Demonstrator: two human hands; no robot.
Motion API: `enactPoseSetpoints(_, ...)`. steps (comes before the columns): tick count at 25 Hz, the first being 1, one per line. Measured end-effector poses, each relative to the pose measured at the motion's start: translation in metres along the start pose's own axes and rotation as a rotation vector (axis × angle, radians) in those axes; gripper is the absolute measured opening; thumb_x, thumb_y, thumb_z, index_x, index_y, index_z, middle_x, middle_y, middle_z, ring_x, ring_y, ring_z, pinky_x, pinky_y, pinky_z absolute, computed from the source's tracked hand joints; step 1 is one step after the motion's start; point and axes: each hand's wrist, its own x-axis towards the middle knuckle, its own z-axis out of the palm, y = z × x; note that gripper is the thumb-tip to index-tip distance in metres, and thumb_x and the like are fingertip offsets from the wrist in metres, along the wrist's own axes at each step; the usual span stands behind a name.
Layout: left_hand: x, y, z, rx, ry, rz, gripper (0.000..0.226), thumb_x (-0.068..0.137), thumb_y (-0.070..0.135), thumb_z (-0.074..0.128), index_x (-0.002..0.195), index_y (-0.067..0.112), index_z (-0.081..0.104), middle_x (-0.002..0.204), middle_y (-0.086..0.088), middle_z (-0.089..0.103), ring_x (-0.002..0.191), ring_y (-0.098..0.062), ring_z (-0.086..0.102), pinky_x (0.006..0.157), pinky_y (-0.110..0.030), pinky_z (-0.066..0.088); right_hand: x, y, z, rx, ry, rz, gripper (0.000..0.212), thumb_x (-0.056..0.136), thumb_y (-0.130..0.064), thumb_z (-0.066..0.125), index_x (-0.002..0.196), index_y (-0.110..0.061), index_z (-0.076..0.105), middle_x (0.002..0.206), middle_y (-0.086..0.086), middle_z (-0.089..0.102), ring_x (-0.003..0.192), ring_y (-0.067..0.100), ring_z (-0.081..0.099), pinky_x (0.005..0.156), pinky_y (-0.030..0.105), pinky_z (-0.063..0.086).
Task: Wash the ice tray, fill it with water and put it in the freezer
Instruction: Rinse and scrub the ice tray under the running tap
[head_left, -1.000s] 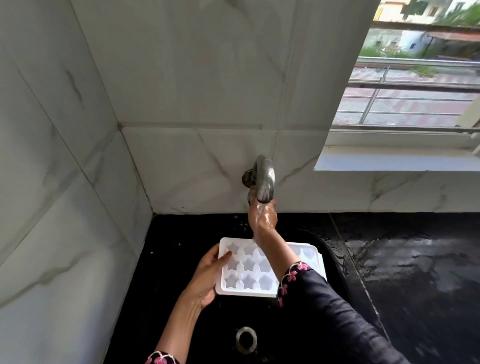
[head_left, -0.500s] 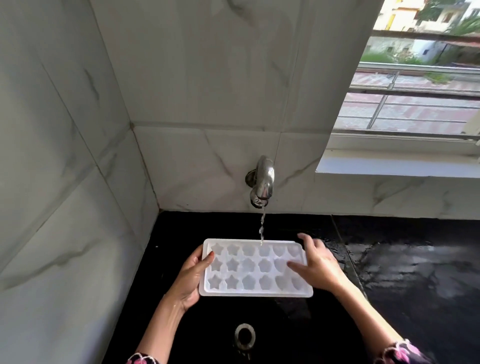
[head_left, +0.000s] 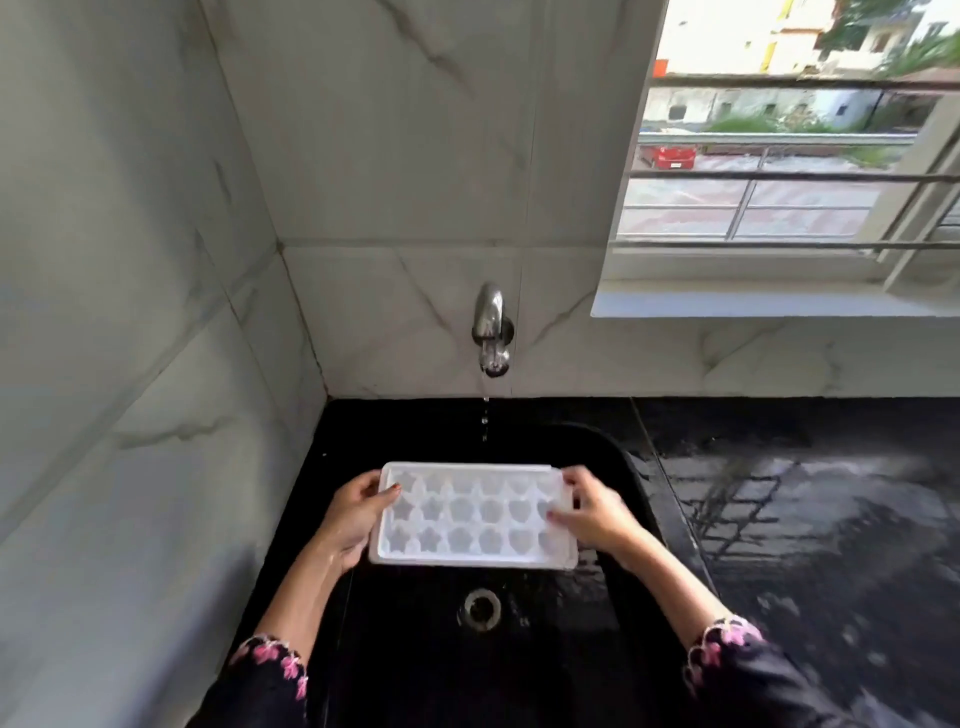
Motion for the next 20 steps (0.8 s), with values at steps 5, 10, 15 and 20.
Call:
enactPoseSetpoints(5, -0.024, 0.022, 0.034, 0.175, 0.104, 0.301, 0.02, 0.084, 0.008, 0.074, 0.103, 0.014, 0.069, 0.09, -0.001, 0.071, 0.086, -0.018, 0.07, 0.076, -0.028, 0.059, -0.021, 0.0, -0.038, -0.003, 0.327, -0.232, 0.039, 0.082, -0.011, 0.072, 0.111, -0.024, 0.052, 0.091, -0.004, 0.061, 0.081, 0.026, 0.066, 0.074, 0.038, 0.053)
enactPoseSetpoints(10, -0.038, 0.026, 0.045, 0.32, 0.159, 0.491, 0.023, 0.076, 0.018, 0.082, 0.095, 0.008, 0.072, 0.085, 0.003, 0.072, 0.08, -0.003, 0.066, 0.068, -0.003, 0.048, -0.043, 0.009, -0.052, 0.033, 0.529, -0.367, 0.028, 0.085, -0.009, 0.071, 0.091, -0.024, 0.048, 0.089, -0.006, 0.06, 0.079, 0.022, 0.065, 0.071, 0.037, 0.056)
enactPoseSetpoints(15, -0.05, 0.029, 0.045, 0.354, 0.167, 0.534, 0.026, 0.073, 0.02, 0.084, 0.093, 0.009, 0.073, 0.089, 0.004, 0.074, 0.081, 0.004, 0.068, 0.074, -0.004, 0.046, -0.057, 0.016, -0.056, 0.007, 0.601, -0.43, 0.02, 0.087, -0.011, 0.072, 0.092, -0.014, 0.053, 0.094, -0.002, 0.058, 0.084, 0.021, 0.065, 0.075, 0.045, 0.059)
enactPoseSetpoints(20, -0.067, 0.053, 0.048, 0.328, 0.149, 0.704, 0.021, 0.075, 0.022, 0.082, 0.092, 0.013, 0.073, 0.094, 0.006, 0.074, 0.088, 0.008, 0.066, 0.08, -0.002, 0.043, -0.069, 0.002, -0.076, -0.036, 0.724, -0.562, 0.016, 0.088, -0.009, 0.071, 0.094, -0.01, 0.056, 0.092, 0.001, 0.059, 0.081, 0.025, 0.068, 0.068, 0.047, 0.06)
